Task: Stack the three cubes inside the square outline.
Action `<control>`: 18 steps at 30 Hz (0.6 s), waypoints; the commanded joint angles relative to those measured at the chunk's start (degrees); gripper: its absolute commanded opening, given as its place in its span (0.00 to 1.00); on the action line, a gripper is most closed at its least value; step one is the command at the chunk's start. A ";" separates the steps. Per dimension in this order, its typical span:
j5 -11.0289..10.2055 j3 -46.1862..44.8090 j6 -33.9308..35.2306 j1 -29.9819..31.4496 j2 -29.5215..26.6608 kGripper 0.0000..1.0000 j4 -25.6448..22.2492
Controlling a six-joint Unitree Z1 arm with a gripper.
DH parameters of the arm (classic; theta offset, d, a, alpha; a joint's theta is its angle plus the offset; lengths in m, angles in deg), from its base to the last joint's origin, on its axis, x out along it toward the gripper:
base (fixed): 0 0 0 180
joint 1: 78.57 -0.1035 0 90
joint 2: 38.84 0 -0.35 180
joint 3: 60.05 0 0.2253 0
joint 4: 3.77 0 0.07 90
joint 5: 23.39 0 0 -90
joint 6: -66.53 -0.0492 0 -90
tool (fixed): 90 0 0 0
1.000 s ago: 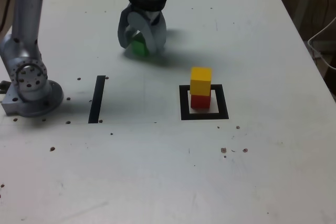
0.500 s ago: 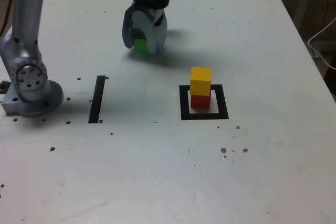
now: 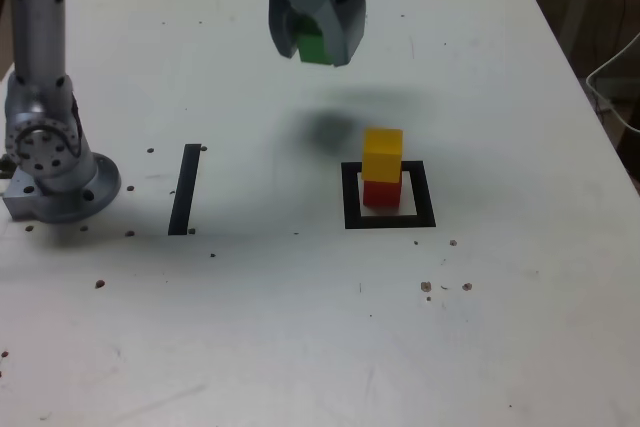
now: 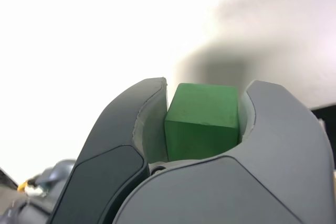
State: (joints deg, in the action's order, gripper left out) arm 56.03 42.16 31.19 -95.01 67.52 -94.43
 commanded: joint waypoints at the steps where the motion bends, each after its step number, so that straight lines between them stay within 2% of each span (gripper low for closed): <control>1: -0.34 2.17 4.43 2.17 -0.32 0.17 -3.55; 10: 0.18 8.73 18.99 9.18 1.14 0.17 -13.50; 18: 3.77 10.62 31.40 13.24 3.43 0.17 -14.12</control>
State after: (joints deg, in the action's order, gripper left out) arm 59.54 52.68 61.80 -82.04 70.41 -107.71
